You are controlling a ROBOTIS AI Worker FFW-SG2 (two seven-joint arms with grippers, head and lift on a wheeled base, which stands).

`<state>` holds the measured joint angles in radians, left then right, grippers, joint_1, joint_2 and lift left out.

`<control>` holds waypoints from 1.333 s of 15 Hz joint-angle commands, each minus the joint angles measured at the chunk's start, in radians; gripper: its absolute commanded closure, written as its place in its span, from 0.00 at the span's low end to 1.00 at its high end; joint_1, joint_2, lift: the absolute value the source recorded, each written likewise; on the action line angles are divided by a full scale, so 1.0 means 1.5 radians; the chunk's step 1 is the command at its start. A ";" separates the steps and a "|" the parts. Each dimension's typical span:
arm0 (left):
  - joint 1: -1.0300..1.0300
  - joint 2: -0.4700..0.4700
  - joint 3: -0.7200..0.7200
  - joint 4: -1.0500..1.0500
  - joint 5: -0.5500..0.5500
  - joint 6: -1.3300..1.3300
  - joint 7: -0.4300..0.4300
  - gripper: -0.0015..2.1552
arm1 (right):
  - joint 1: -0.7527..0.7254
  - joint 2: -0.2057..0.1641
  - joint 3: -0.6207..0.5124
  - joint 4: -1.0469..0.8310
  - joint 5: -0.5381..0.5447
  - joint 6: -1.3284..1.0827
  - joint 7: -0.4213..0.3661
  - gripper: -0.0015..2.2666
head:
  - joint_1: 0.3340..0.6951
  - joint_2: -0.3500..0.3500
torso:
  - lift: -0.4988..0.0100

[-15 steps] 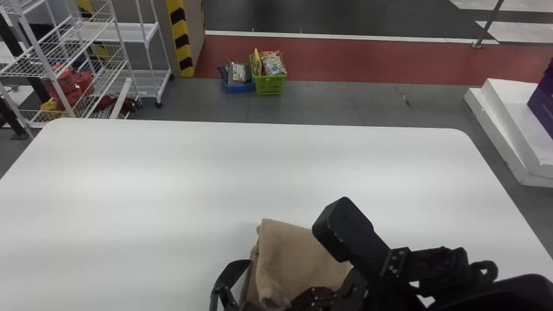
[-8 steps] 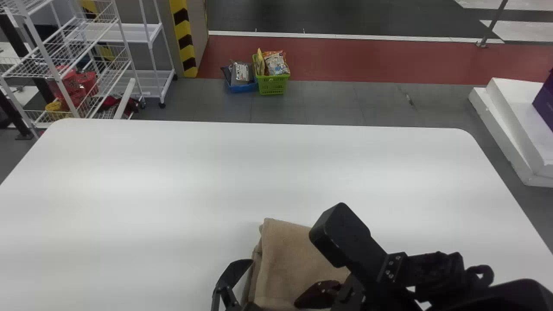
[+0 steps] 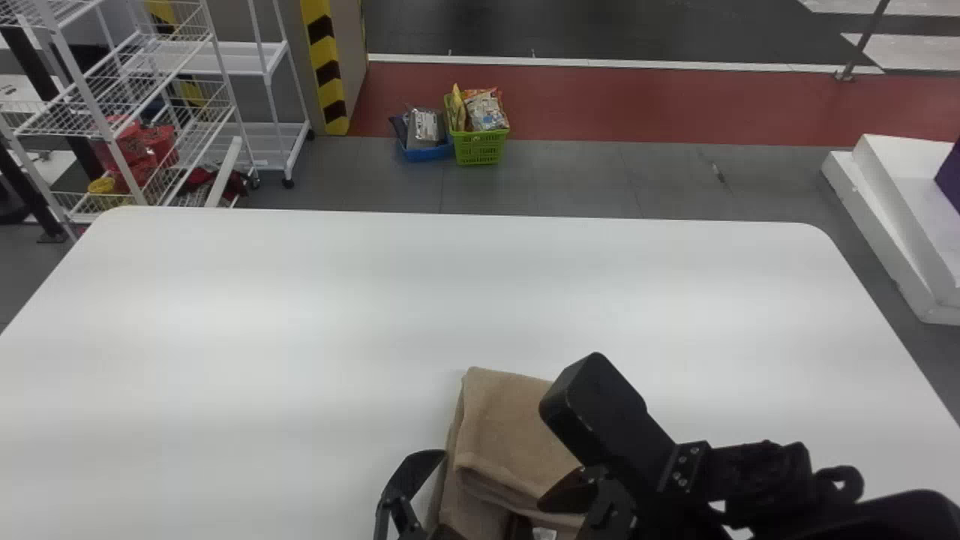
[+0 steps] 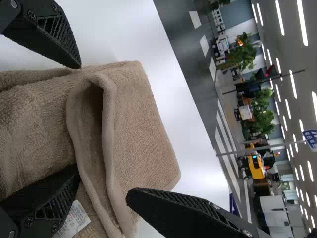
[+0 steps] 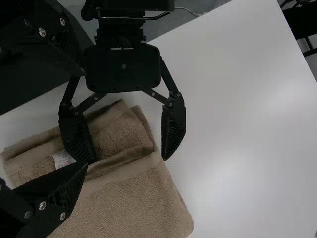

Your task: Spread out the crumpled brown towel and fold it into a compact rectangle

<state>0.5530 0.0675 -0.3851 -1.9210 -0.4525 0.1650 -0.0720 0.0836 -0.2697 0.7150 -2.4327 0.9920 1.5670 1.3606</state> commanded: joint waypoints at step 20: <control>-0.001 0.003 -0.001 0.002 0.000 -0.002 0.002 0.04 | -0.095 0.069 -0.025 0.195 0.021 -0.045 0.004 0.23 | 1.00 0.45 | 0.73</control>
<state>0.5522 0.0700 -0.3866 -1.9178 -0.4525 0.1647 -0.0694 -0.0467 -0.1791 0.6728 -2.1643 1.0216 1.4995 1.3606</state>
